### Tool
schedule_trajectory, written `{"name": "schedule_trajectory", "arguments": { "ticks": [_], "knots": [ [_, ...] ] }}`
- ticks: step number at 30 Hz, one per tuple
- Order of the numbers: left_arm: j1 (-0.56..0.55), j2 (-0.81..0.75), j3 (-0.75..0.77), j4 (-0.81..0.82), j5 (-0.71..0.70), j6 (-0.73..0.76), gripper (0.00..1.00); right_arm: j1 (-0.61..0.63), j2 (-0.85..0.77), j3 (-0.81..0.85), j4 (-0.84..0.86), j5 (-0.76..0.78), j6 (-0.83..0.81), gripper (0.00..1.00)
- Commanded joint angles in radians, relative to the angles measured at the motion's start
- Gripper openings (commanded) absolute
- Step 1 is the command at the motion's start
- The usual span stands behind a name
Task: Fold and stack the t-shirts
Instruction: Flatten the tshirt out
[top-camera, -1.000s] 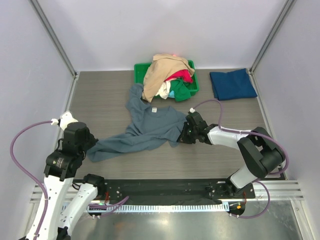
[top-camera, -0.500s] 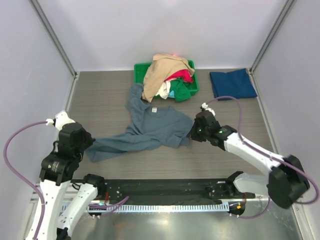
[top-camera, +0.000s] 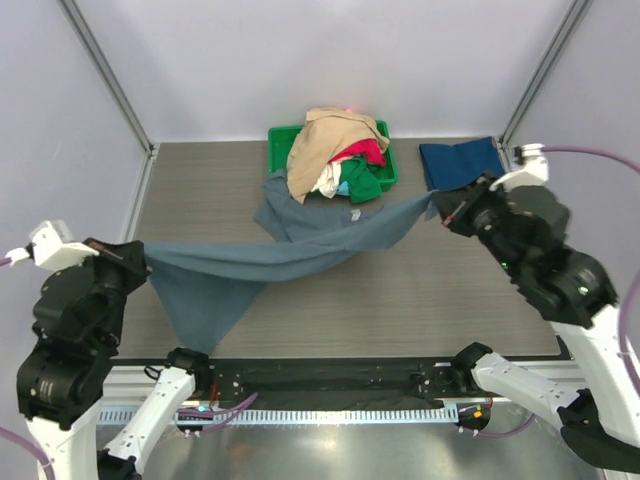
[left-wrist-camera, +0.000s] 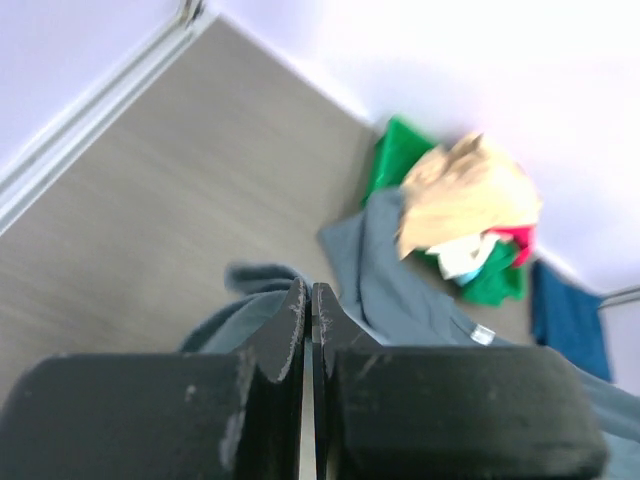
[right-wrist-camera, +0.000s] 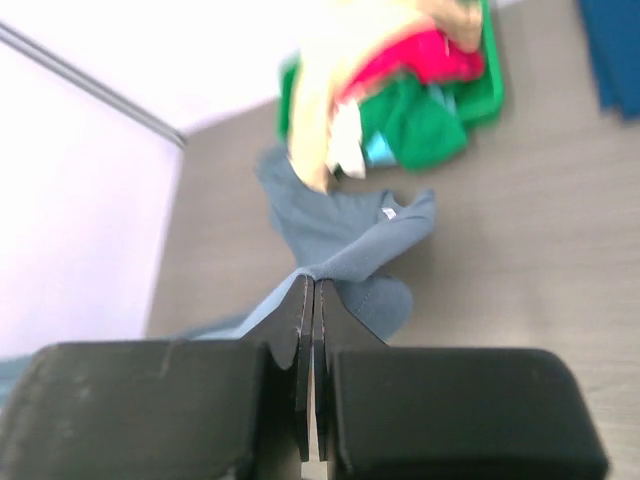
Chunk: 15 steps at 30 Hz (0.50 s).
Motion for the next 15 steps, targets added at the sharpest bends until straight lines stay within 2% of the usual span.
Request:
{"name": "schedule_trajectory", "arguments": {
  "ticks": [1,5,9,15],
  "knots": [
    [0.004,-0.014,0.090,0.065,-0.029,0.031,0.00,-0.002,-0.031,0.162,-0.114,0.087,-0.042,0.01],
    [0.005,-0.057,0.164,0.137,0.000,0.074,0.00,-0.002,-0.075,0.348,-0.151,0.113,-0.058,0.01],
    [0.004,-0.113,0.195,0.305,0.101,0.146,0.00,-0.002,-0.096,0.487,-0.160,0.107,-0.096,0.01],
    [0.004,-0.108,0.253,0.462,0.238,0.230,0.00,-0.002,-0.011,0.773,-0.197,0.076,-0.156,0.01]
  ]
}}
